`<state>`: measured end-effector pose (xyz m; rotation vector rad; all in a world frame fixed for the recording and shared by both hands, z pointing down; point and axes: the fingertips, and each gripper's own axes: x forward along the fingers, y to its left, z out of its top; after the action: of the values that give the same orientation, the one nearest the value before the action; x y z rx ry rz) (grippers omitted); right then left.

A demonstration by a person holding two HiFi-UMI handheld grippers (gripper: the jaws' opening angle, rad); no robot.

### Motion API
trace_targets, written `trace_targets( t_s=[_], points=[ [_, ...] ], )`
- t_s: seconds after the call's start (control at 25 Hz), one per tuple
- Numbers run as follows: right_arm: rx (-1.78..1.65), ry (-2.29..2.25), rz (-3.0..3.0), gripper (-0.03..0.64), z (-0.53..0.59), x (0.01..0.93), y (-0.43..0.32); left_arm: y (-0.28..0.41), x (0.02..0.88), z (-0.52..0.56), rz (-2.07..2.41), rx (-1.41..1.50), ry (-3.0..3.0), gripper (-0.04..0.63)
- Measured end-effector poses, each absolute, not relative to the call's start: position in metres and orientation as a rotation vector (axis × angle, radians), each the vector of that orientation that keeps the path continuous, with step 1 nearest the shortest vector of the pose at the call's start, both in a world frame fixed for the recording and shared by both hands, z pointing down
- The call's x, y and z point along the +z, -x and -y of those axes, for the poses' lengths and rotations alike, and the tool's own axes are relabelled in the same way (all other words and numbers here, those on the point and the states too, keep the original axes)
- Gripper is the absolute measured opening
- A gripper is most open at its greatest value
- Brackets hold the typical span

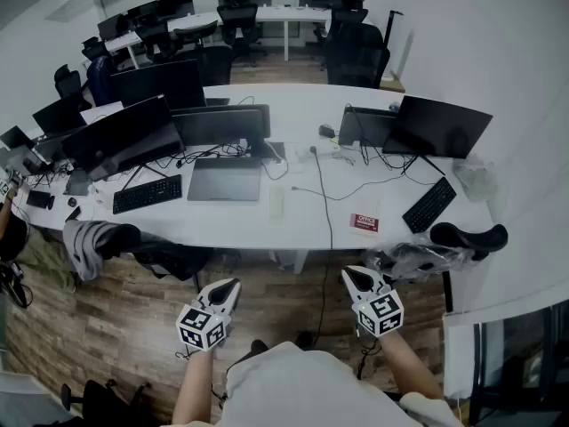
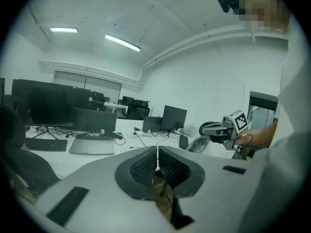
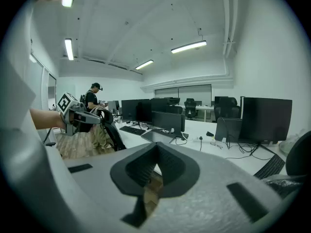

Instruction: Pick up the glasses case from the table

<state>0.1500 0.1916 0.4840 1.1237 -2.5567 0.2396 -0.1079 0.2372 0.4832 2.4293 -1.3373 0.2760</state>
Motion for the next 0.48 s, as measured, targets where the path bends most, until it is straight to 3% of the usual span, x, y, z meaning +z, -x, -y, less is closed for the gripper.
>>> trace_targets(
  t_s=[0.48],
  points=[
    [0.280,-1.133,2.573,-0.002,-0.187,0.486,-0.165,0.095,0.487,-0.240,1.352,0.274,-2.412,0.009]
  ],
)
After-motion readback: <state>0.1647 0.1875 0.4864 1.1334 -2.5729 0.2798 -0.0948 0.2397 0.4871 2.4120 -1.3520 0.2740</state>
